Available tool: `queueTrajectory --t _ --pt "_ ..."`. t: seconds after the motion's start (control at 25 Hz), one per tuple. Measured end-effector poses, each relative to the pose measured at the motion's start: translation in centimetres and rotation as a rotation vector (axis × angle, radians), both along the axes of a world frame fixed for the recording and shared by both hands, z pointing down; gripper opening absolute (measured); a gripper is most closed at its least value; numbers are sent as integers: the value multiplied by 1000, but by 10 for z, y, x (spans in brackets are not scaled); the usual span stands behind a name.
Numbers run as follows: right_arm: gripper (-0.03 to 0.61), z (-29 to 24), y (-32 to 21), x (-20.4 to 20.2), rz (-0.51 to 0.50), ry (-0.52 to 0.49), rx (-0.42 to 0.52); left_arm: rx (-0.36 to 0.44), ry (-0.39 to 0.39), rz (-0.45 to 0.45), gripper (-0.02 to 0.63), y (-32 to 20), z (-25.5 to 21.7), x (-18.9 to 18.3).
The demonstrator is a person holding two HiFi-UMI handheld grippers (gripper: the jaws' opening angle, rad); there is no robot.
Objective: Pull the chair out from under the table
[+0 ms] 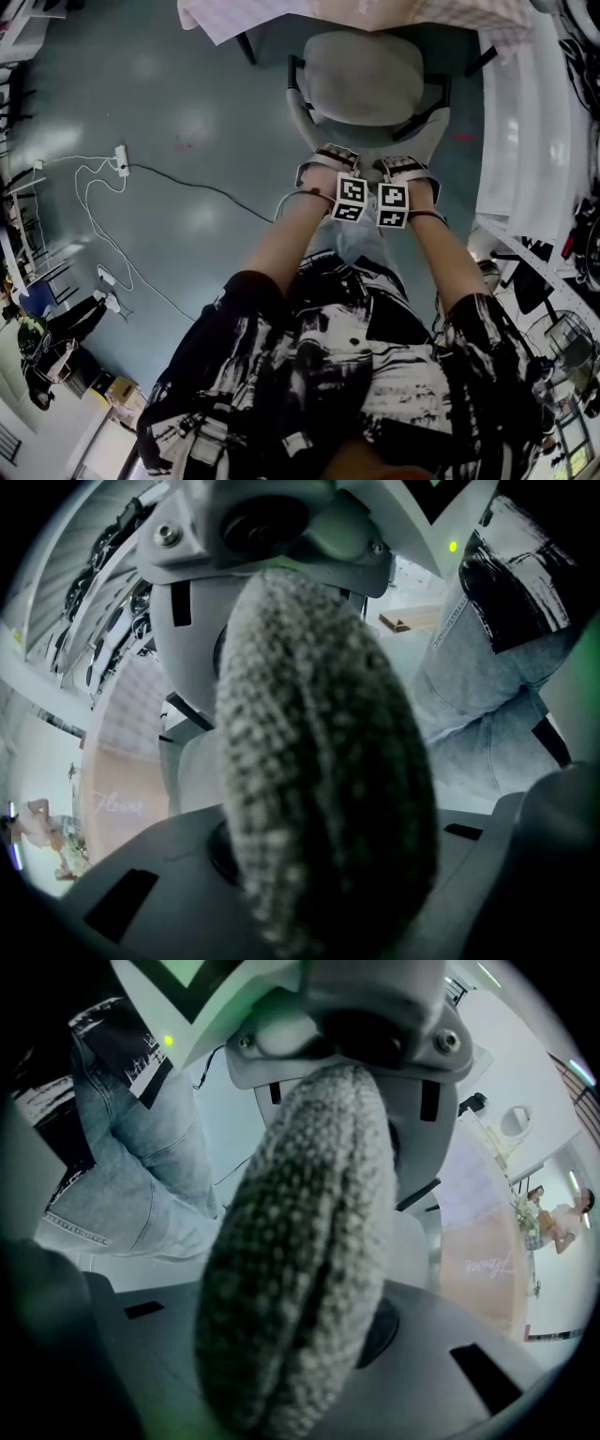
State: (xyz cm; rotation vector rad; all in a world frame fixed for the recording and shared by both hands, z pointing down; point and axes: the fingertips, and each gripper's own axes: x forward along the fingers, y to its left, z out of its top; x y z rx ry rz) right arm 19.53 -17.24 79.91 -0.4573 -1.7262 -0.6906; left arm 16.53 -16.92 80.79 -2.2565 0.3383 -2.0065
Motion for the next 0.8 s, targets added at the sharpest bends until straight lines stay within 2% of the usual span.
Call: queueTrajectory --t 0.8 --pt "101 2 75 47 12 17 -19 -14 3 13 103 75 2 46"
